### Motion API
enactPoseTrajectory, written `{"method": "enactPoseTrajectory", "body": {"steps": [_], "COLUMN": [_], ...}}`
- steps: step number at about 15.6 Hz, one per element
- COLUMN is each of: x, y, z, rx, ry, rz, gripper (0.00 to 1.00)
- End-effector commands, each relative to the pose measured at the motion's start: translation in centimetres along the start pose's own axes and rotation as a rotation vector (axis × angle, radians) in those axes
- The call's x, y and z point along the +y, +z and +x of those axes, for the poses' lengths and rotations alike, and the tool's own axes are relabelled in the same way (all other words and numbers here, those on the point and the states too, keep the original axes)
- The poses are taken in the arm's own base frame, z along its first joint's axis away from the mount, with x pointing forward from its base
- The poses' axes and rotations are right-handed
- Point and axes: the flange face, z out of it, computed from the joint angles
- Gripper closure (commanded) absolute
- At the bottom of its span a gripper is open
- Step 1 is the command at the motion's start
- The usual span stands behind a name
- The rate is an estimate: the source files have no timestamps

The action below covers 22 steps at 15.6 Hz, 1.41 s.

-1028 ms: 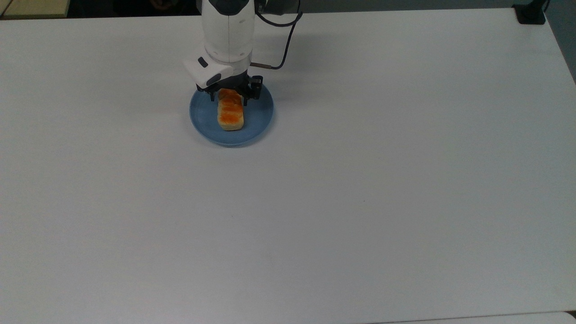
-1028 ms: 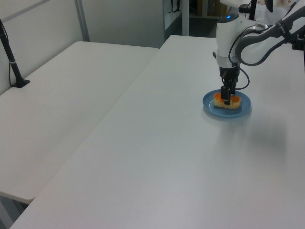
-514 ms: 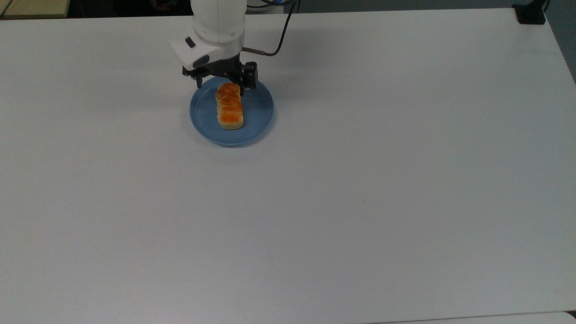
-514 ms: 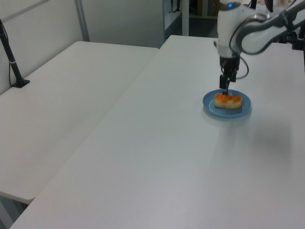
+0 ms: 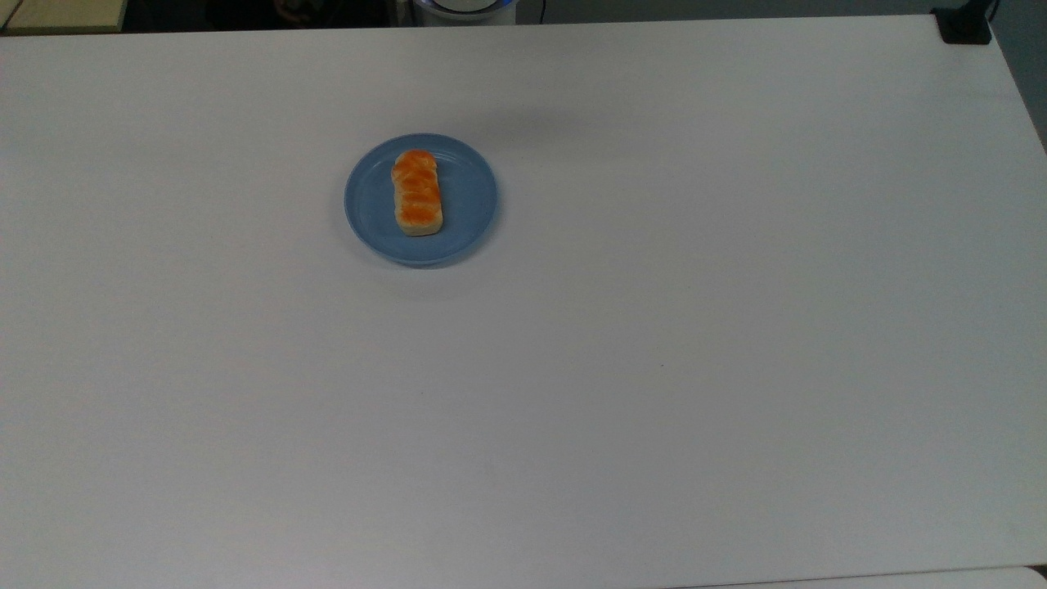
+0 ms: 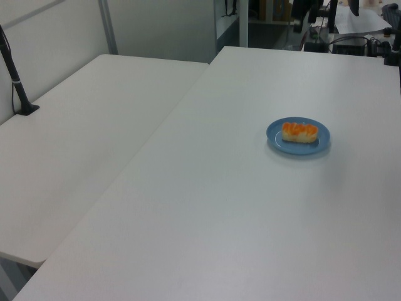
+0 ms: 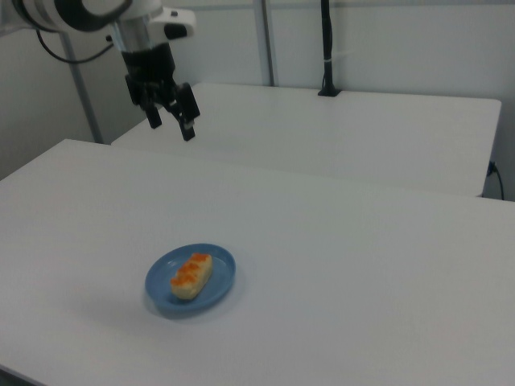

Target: Put the bread on a plate

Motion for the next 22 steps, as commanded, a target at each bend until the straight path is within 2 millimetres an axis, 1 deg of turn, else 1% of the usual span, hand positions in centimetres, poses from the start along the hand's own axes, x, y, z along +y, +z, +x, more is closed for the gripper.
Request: {"method": "enactPoseTrajectory", "body": {"steps": [1,2,3,6,9,10,11,13,16,19,20,21,22], "x": [-0.5,-1.0,-0.9,-1.1,-1.1,-0.7,0.7,0.9,1.0,1.6,1.7,2.3,2.4], "y": [0.1,-0.1,-0.2,0.0,0.2,0.2,0.0,-0.1,-0.3,-0.3,-0.3,-0.4,-0.6], "z": [0.9,1.0,0.9,1.1,1.3,1.3,1.4,1.3,1.3,1.4,1.4,1.4,1.3], "rx": [-0.015,0.0,0.006,0.011,0.007,0.007,0.01,0.012,0.015,0.017,0.017,0.018,0.024], "ry": [-0.029,-0.005,0.027,0.026,0.023,0.028,0.014,-0.019,-0.019,-0.016,-0.039,-0.054,-0.062], "rz": [0.004,0.009,0.01,0.009,0.01,0.012,0.015,0.016,0.019,0.033,0.052,0.064,0.065], "gripper": [0.01,0.03,0.03,0.0,0.0,0.0,0.0,0.0,0.0,0.0,0.0,0.0,0.0]}}
